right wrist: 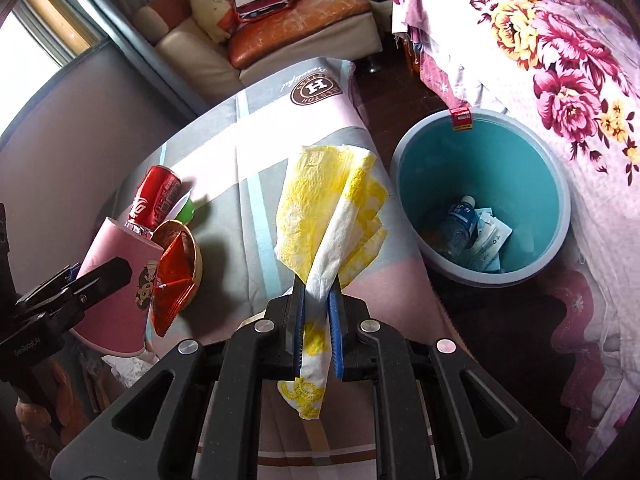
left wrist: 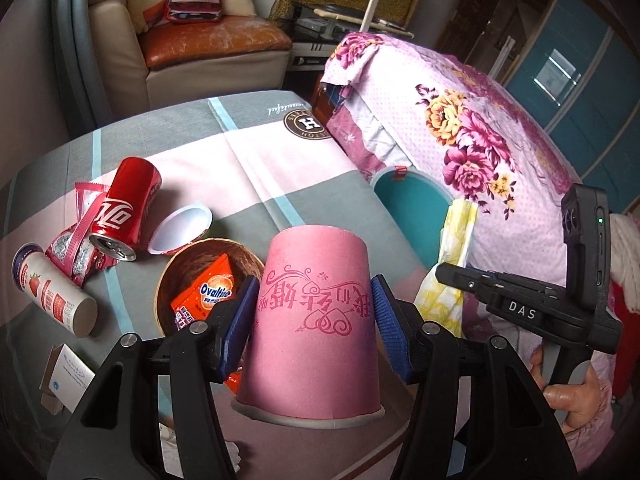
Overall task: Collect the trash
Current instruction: 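Carry the tissue and pink cup over the teal bin and open both grippers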
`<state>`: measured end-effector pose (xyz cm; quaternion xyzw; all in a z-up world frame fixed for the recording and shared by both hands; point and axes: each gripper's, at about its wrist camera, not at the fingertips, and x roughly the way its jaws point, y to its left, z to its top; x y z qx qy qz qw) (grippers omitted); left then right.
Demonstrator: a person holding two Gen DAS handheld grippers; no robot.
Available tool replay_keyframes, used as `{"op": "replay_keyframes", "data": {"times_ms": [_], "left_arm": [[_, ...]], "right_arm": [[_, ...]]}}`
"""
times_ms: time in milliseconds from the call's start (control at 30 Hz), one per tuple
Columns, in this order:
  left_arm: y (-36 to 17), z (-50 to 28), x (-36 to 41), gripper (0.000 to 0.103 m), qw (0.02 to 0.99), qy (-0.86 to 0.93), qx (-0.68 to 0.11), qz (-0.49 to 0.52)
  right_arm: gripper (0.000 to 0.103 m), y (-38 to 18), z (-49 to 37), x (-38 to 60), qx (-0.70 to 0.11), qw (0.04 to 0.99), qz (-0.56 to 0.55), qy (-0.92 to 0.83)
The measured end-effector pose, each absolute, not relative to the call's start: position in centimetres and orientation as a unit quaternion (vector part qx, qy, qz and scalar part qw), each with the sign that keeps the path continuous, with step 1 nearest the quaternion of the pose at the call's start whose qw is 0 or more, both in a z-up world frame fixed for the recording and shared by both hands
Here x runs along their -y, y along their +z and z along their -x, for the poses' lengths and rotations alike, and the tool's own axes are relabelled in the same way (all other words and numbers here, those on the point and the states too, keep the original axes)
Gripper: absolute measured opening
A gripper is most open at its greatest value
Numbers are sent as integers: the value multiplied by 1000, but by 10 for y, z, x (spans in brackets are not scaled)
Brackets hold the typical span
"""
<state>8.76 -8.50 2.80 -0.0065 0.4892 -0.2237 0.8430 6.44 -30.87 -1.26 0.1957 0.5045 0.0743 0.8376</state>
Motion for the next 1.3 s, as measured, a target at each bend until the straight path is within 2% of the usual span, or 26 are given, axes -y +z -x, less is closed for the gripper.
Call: {"op": "replay_keyframes", "data": {"times_ms": [367, 633, 1100, 1167, 1200, 1233, 1300], "left_arm": [[18, -118, 200, 58, 828, -265, -492, -51], [-7, -137, 270, 58, 817, -281, -495, -89], [-49, -160, 312, 60, 799, -277, -523, -108], [-51, -162, 313, 69, 798, -275, -525, -108], [-51, -162, 313, 78, 800, -272, -524, -108], [-50, -163, 312, 83, 802, -268, -522, -107], [-49, -163, 309, 86, 805, -265, -520, -108]], "right_arm": [[11, -12, -73, 428, -456, 850, -262, -8], [11, -25, -80, 472, -453, 849, -269, -43], [11, -49, -91, 497, -468, 838, -273, -65], [11, -49, -92, 496, -469, 838, -272, -65], [11, -49, -92, 496, -470, 838, -271, -66], [11, -49, -93, 495, -471, 837, -270, -66], [11, -50, -94, 494, -473, 836, -269, -65]]}}
